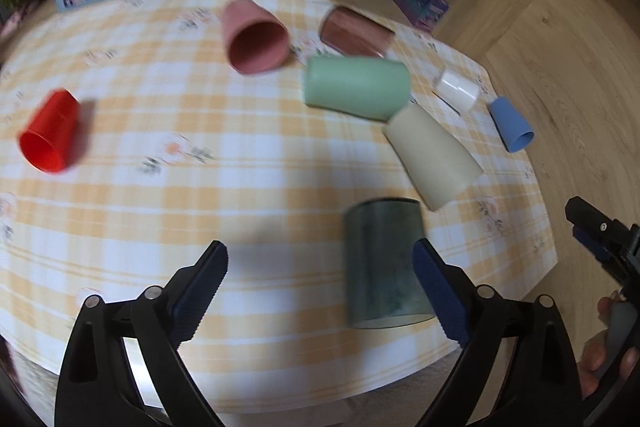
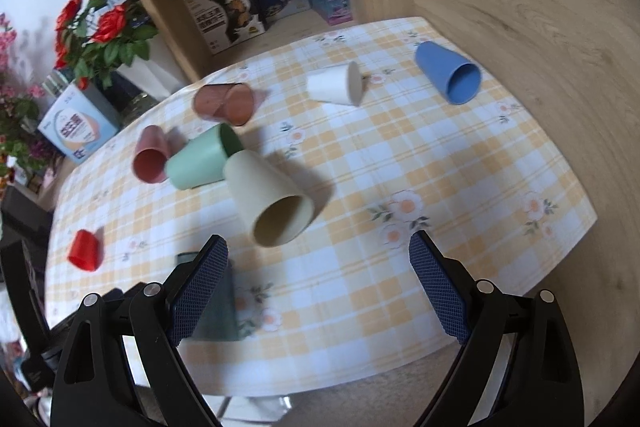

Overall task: Flip cup upside down
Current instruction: 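Open the left gripper and pull it back from the cup, then move the right gripper to the standing teal cup and close on it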

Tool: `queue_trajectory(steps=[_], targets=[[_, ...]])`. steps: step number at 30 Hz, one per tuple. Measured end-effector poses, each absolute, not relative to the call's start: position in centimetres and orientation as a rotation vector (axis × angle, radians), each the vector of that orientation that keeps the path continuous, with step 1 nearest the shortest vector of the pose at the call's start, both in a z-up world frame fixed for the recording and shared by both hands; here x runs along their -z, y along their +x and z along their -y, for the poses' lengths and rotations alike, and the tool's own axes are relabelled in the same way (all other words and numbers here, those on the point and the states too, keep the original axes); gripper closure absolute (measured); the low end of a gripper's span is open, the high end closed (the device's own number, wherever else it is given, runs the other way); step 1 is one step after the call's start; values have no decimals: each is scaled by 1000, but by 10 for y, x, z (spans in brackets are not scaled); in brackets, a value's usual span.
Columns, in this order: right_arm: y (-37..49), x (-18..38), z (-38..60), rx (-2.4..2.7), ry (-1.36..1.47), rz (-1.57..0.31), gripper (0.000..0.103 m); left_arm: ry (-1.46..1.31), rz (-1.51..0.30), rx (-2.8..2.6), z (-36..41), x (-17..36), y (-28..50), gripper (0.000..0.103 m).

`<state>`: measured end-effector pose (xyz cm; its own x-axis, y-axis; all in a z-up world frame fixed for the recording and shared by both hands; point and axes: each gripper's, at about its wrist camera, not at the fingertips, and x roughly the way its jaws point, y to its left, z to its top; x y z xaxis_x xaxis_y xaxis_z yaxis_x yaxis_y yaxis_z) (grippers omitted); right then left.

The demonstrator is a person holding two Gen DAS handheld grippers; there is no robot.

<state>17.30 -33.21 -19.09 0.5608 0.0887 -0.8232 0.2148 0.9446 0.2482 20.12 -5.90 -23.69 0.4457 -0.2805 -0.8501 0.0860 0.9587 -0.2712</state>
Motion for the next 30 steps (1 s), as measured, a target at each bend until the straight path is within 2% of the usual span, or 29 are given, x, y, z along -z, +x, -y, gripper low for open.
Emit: queue_trajectory(steps=[3,15,30], targets=[[172,187,320,9,358,-975,14,-181,-1059,214,38,227,198,6],[193,191,259,-74,221,-1040,14,-122,-872,112,-38,194,170,6],[221,223,231,-87,127,-1163,14,-127,-758,100,-88,173,159,6]])
